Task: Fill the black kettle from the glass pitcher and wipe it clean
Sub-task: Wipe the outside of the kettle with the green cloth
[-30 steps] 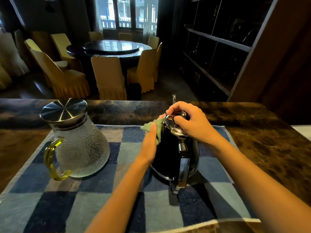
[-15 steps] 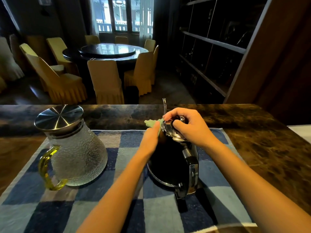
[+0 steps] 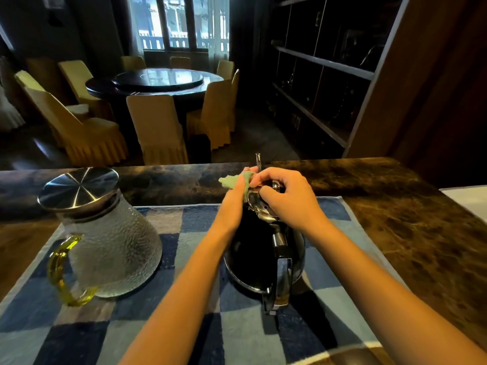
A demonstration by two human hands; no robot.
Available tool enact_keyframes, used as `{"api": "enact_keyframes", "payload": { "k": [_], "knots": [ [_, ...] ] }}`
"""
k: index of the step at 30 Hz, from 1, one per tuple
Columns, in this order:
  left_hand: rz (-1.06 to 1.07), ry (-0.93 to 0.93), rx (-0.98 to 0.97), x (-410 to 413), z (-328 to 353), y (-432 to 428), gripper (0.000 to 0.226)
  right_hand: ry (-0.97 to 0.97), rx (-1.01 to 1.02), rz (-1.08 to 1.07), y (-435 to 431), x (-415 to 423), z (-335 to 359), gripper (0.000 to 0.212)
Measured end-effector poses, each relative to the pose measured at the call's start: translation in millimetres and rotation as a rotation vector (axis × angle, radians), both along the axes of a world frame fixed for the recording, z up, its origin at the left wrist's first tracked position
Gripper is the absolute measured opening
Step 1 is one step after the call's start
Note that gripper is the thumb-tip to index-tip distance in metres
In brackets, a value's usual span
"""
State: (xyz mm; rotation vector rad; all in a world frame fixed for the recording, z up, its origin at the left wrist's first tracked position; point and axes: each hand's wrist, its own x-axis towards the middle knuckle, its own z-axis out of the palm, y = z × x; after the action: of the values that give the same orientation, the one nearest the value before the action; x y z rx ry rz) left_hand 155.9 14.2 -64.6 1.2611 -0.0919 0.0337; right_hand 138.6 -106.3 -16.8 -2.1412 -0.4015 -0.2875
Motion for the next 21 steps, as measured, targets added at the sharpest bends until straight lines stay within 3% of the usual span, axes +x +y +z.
{"api": "enact_keyframes", "payload": {
  "k": [3, 7, 10, 14, 16, 17, 19, 21],
  "knots": [
    [0.081, 0.063, 0.201, 13, -28, 13, 0.022, -0.002, 0.001, -0.009, 2, -2, 0, 0.017],
    [0.301, 0.249, 0.135, -36, -55, 11, 0.032, -0.016, 0.024, -0.030, 2, -4, -2, 0.019],
    [0.285, 0.119, 0.149, -73, -50, 1, 0.038, -0.012, 0.031, -0.034, 2, -5, -2, 0.019],
    [0.218, -0.031, 0.108, -41, -2, -3, 0.038, -0.001, 0.032, -0.038, 1, -4, -3, 0.019],
    [0.126, -0.003, 0.094, -22, 15, 1, 0.032, -0.001, 0.033, -0.039, 1, -4, -3, 0.021],
    [0.105, 0.051, 0.170, -12, 13, 2, 0.028, 0.001, 0.038, -0.038, 1, -5, -2, 0.021],
    [0.064, 0.200, 0.515, -1, 0, 8, 0.024, 0.004, 0.043, -0.035, 2, -6, -1, 0.020],
    [0.073, 0.288, 0.620, 1, -18, 15, 0.032, 0.001, 0.038, -0.032, 2, -8, 0, 0.018]
  ]
}}
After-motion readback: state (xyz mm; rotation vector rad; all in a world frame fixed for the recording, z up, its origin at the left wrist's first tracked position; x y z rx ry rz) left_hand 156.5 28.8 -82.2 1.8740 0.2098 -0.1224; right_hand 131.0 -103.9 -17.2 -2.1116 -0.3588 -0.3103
